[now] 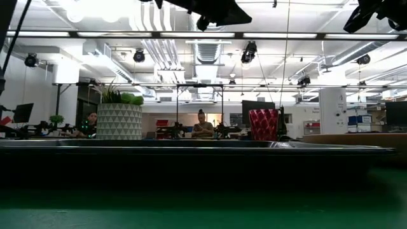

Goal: Pick and place plate/cup/fork/spoon on tray
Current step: Put the red cup on the black tray

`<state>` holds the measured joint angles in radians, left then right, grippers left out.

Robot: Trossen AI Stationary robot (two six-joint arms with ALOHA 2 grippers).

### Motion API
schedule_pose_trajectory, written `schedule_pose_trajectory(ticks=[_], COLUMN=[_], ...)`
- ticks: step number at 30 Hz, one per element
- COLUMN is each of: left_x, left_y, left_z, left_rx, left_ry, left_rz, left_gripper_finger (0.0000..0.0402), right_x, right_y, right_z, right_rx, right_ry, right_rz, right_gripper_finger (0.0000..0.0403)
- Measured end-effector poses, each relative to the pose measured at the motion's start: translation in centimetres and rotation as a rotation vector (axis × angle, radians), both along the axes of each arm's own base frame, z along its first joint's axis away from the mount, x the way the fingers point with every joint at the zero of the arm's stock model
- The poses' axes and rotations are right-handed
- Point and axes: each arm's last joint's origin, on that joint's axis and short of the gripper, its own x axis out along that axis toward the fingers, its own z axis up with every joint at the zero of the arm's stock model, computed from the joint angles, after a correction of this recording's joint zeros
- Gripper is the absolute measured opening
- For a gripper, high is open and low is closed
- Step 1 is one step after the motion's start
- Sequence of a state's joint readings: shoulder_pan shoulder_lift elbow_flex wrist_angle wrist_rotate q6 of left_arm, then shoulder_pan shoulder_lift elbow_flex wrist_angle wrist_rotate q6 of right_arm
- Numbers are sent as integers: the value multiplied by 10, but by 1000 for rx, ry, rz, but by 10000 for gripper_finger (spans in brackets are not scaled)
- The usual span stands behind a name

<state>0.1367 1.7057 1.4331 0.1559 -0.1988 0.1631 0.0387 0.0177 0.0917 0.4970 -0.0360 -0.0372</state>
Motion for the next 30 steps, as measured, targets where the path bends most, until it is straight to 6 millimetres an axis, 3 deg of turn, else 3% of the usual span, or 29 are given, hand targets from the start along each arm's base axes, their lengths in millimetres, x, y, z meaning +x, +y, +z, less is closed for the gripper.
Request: schedule_pose_trajectory(ticks=[15,24,30], left_x=[23,45,59], left_y=[22,58,90], left_z=[8,5,-11], left_rx=[-18,-37,-42], left_ry=[83,225,290], left_rz=[-38,2,19], left_gripper_finger=[0,0,0], right_x=[-3,-3,-3], right_y=[1,1,1], right_z=[2,2,2], right_rx=[-18,-23,-24], right_ry=[-29,-29,-28], right_rz=[17,14,13], right_gripper_finger=[9,9,9])
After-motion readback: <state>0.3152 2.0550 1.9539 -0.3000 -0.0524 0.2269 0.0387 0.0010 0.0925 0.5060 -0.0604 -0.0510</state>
